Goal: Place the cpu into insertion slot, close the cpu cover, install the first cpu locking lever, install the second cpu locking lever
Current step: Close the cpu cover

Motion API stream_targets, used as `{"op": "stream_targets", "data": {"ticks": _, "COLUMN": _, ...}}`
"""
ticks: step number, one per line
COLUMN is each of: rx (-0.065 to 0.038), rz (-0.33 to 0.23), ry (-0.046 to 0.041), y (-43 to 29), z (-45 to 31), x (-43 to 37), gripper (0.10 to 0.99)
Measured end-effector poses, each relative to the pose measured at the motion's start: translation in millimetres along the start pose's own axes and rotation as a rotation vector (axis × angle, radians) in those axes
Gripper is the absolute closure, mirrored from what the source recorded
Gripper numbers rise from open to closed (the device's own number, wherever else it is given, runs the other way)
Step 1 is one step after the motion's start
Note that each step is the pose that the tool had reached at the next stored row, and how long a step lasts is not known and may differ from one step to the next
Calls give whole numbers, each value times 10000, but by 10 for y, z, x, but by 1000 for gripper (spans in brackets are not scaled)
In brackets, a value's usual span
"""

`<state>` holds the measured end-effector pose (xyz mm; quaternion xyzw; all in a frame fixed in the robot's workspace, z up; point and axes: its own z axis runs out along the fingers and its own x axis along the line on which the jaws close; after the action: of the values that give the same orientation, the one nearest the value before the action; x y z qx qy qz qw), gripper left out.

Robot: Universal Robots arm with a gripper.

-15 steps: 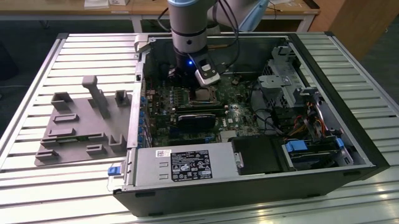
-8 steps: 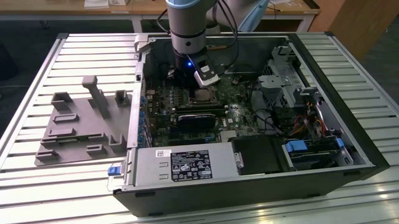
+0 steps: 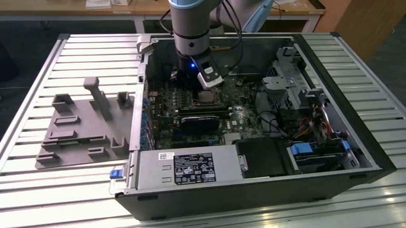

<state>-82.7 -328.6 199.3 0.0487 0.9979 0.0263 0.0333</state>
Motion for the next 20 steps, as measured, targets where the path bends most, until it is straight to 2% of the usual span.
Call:
{"op": "stream_targets", "data": {"ticks": 7, "rx": 0, "rz": 0, "ry": 0, "y": 1, "z": -23, "x": -1, "gripper": 984}}
{"op": "stream_targets", "data": {"ticks": 20, "rx": 0, "rz": 0, "ry": -3, "y": 10, "z": -182, "x": -12, "gripper": 984}}
